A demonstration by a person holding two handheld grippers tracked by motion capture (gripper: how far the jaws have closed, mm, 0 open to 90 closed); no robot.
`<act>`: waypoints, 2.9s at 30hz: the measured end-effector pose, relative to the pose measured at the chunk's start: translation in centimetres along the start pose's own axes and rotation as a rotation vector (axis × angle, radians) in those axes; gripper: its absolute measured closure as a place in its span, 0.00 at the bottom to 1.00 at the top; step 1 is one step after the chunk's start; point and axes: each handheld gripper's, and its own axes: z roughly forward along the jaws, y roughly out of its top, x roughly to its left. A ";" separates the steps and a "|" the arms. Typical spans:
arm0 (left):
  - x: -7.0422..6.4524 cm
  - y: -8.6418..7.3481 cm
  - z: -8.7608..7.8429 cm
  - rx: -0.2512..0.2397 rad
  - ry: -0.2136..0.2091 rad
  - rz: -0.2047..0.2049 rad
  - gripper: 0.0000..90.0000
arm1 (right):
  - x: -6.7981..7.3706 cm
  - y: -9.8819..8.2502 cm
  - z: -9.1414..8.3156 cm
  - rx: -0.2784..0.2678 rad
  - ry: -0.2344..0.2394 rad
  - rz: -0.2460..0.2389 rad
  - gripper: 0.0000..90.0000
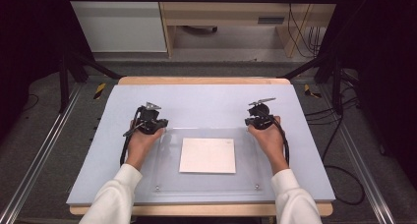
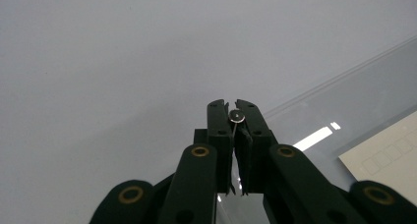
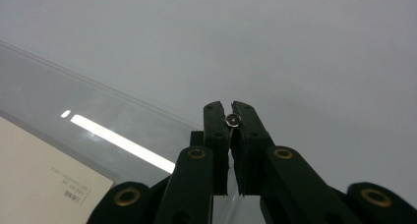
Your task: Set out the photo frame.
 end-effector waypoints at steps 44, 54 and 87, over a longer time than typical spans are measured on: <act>1.2 2.3 0.8 0.166 -0.066 -0.057 0.94 | 1.0 -9.5 -11.0 -0.265 -0.031 -0.177 0.23; 1.2 2.2 0.8 0.170 -0.064 -0.050 0.94 | 1.0 -15.2 -13.7 -0.243 -0.064 -0.232 0.17; 1.4 2.2 1.1 0.175 -0.083 -0.061 0.94 | 5.5 -18.4 -11.7 -0.139 -0.008 -0.560 0.33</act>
